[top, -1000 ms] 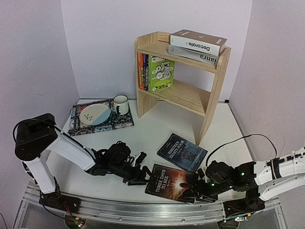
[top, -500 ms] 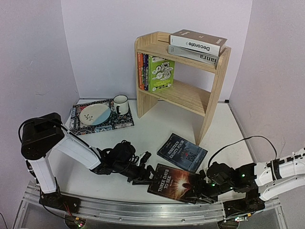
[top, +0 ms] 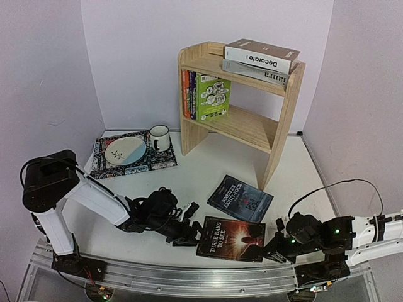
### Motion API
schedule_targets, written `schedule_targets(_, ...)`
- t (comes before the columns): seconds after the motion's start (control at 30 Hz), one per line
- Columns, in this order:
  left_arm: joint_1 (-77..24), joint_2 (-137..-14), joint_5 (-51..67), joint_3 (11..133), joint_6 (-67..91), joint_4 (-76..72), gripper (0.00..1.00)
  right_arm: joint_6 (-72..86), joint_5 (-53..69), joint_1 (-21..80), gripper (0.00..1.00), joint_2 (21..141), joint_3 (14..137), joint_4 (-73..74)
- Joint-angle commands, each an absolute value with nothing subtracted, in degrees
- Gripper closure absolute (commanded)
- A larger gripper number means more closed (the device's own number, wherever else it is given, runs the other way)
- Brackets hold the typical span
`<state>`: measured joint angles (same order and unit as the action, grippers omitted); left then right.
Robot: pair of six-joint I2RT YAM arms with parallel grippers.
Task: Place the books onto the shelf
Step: Pick up the book from the center of the board.
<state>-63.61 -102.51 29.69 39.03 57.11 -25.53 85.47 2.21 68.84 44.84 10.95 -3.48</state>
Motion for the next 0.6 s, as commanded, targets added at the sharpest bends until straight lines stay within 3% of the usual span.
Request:
schedule_targets(0.0, -63.5, -94.8, 26.5, 36.7, 53.3, -22.4, 0.2, 83.0, -3.3, 68.8, 1.0, 41.9, 16.1, 0.0)
schedule_targets(0.13, -62.8, -89.0, 22.4, 36.6, 50.0, -16.3, 0.16, 81.6, -5.6, 68.8, 1.0, 38.9, 19.9, 3.5)
schedule_targets(0.37, -62.9, -80.7, 10.7, 45.6, 37.6, 6.6, 0.06, 78.9, -7.0, 68.9, 1.0, 38.2, 26.1, 5.7)
schedule_targets(0.57, -63.3, -69.8, 2.5, 45.8, 27.5, 9.5, 0.01, 75.0, -8.5, 68.9, 1.0, 40.5, 31.2, 5.7)
